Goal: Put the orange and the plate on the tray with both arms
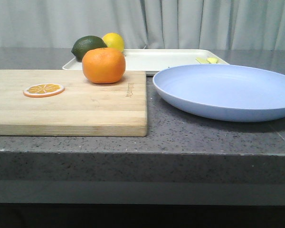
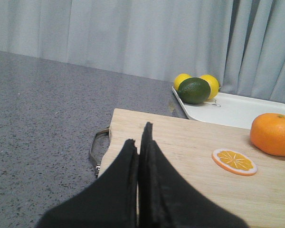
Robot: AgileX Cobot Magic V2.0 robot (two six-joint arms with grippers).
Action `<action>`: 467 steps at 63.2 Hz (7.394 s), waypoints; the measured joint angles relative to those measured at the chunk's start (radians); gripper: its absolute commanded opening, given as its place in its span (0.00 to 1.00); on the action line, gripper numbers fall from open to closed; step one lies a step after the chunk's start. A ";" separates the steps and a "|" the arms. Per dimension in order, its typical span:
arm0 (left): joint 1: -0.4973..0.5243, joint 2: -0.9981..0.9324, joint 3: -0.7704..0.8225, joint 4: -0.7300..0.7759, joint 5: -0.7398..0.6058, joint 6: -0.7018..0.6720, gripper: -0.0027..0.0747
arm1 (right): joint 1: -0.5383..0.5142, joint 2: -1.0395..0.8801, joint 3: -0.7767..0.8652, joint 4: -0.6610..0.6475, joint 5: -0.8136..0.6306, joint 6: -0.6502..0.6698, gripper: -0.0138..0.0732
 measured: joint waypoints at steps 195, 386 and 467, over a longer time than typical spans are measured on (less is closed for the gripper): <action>-0.249 0.701 -0.819 0.082 0.607 0.033 0.78 | 0.000 0.557 -0.675 0.007 0.716 -0.068 0.81; -0.808 1.868 -1.746 0.225 0.636 0.038 0.54 | 0.000 0.557 -0.675 0.007 0.718 -0.074 0.81; -0.856 2.067 -1.851 0.221 0.653 0.038 0.80 | 0.000 0.557 -0.675 0.007 0.718 -0.074 0.81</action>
